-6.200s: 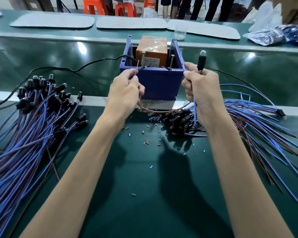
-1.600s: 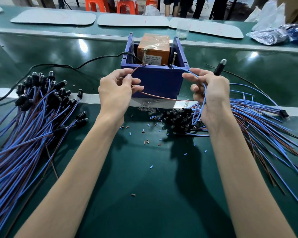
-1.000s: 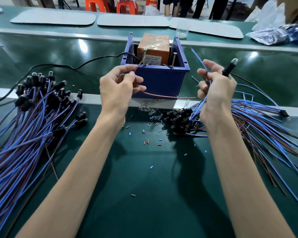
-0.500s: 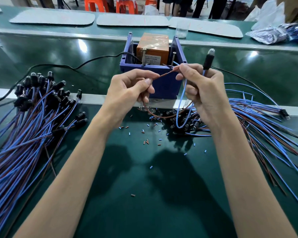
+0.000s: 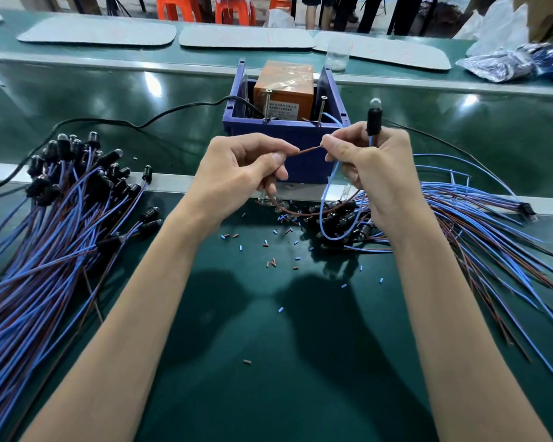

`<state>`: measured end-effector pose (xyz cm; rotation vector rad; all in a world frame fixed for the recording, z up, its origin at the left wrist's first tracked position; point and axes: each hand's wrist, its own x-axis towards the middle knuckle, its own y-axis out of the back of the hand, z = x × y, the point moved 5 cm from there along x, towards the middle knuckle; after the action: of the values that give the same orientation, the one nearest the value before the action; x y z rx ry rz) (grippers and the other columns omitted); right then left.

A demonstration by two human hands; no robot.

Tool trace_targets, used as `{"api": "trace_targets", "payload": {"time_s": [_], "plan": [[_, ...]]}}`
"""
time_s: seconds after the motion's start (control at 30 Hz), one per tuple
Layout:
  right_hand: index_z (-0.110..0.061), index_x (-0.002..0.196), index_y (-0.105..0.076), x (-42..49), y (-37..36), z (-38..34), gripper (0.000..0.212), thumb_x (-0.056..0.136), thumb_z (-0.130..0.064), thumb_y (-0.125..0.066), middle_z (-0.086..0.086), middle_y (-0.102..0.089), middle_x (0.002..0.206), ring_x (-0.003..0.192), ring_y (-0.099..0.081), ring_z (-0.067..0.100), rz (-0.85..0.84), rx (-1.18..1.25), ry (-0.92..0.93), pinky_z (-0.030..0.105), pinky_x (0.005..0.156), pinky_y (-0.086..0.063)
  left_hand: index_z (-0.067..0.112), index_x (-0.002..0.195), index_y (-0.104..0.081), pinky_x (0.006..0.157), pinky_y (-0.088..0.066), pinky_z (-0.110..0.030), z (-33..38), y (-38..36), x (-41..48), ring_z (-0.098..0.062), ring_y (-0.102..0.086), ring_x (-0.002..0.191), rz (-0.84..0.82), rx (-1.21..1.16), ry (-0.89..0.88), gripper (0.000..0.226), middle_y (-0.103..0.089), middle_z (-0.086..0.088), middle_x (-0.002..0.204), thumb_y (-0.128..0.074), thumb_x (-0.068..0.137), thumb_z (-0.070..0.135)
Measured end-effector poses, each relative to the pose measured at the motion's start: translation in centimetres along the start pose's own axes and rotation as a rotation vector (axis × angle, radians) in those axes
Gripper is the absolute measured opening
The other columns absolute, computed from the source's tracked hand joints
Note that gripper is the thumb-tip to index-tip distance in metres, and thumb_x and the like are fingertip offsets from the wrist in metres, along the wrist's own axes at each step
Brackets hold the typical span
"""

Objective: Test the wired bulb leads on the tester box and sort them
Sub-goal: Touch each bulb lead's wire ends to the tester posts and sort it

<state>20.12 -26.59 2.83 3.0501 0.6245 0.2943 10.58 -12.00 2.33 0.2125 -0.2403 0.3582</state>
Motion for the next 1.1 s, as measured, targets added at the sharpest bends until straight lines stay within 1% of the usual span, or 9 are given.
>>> {"api": "trace_targets", "payload": {"time_s": [0.13,0.23,0.37,0.5,0.57,0.63,0.77,0.87,1.1], "plan": [[-0.013,0.063,-0.062,0.0,0.8,-0.3,0.023,0.082,-0.003,-0.069,0.004,-0.060,0.059,0.038,-0.042,-0.001,0.080,0.013,-0.037,0.011,0.040,-0.028,0.016,0.086,-0.070,0.051,-0.041,-0.010,0.2,0.9,0.1,-0.004,-0.055,0.048,0.033,0.047,-0.006,0.026,-0.063,0.009,0.057,-0.055,0.092,-0.003],[-0.010,0.066,-0.061,0.1,2.3,-0.8,0.022,0.084,0.000,-0.066,0.006,-0.059,0.062,0.036,-0.036,0.000,0.158,0.124,-0.065,0.014,0.039,-0.025,0.016,0.087,-0.069,0.056,-0.043,-0.010,0.2,2.4,0.1,-0.006,-0.064,0.056,0.061,0.018,-0.018,0.026,-0.067,0.007,0.061,-0.053,0.094,-0.003],[-0.011,0.072,-0.068,-0.3,-0.7,-1.2,0.017,0.088,-0.007,-0.064,0.000,-0.062,0.063,0.040,-0.043,-0.002,-0.029,-0.027,-0.039,0.009,0.040,-0.028,0.016,0.090,-0.068,0.059,-0.043,-0.012,0.5,1.5,0.1,-0.007,-0.062,0.056,0.007,0.004,-0.040,0.023,-0.068,0.007,0.064,-0.053,0.095,0.000],[-0.017,0.078,-0.073,-0.3,-1.9,-1.1,0.022,0.095,-0.015,-0.057,-0.007,-0.058,0.059,0.039,-0.037,0.000,-0.142,-0.173,-0.031,0.008,0.041,-0.026,0.015,0.094,-0.067,0.066,-0.045,-0.025,0.1,1.5,0.3,-0.009,-0.060,0.058,0.066,-0.094,-0.020,0.020,-0.068,0.006,0.066,-0.053,0.095,0.001],[-0.016,0.086,-0.072,-0.2,-1.5,-1.2,0.023,0.097,-0.015,-0.053,-0.006,-0.051,0.061,0.039,-0.036,0.000,-0.144,-0.158,-0.009,0.010,0.042,-0.029,0.016,0.095,-0.067,0.063,-0.045,-0.019,-0.2,2.0,0.3,-0.009,-0.061,0.058,0.117,-0.151,-0.005,0.018,-0.068,0.006,0.067,-0.053,0.095,0.004],[-0.014,0.092,-0.071,-0.2,-1.1,-1.4,0.022,0.098,-0.012,-0.050,-0.006,-0.045,0.059,0.043,-0.037,-0.001,-0.110,-0.146,0.029,0.011,0.045,-0.032,0.017,0.095,-0.066,0.062,-0.045,-0.017,-0.4,2.1,0.4,-0.009,-0.063,0.059,0.169,-0.186,0.015,0.016,-0.069,0.006,0.068,-0.054,0.095,0.006],[-0.008,0.105,-0.059,0.0,-0.3,-1.4,0.016,0.098,-0.005,-0.045,-0.005,-0.043,0.053,0.044,-0.035,0.001,-0.007,0.002,0.014,0.010,0.045,-0.028,0.015,0.092,-0.063,0.058,-0.047,-0.015,-1.2,2.3,0.5,-0.010,-0.066,0.058,0.352,-0.244,0.061,0.011,-0.070,0.003,0.065,-0.057,0.094,0.006],[-0.011,0.100,-0.051,0.0,0.2,-1.0,0.006,0.098,-0.006,-0.047,-0.004,-0.047,0.054,0.043,-0.037,0.003,0.049,0.032,-0.018,0.014,0.043,-0.029,0.013,0.091,-0.062,0.057,-0.049,-0.014,-1.8,2.0,0.4,-0.012,-0.068,0.058,0.480,-0.259,0.090,0.010,-0.069,0.000,0.066,-0.057,0.094,0.005],[-0.011,0.081,-0.063,0.3,1.4,0.5,0.021,0.096,-0.004,-0.050,-0.002,-0.056,0.056,0.037,-0.033,0.001,0.247,0.148,-0.126,0.015,0.040,-0.027,0.010,0.094,-0.065,0.061,-0.051,-0.015,-3.0,1.7,0.4,-0.013,-0.071,0.062,0.626,-0.270,0.143,0.017,-0.070,-0.002,0.074,-0.051,0.094,0.000]]}}
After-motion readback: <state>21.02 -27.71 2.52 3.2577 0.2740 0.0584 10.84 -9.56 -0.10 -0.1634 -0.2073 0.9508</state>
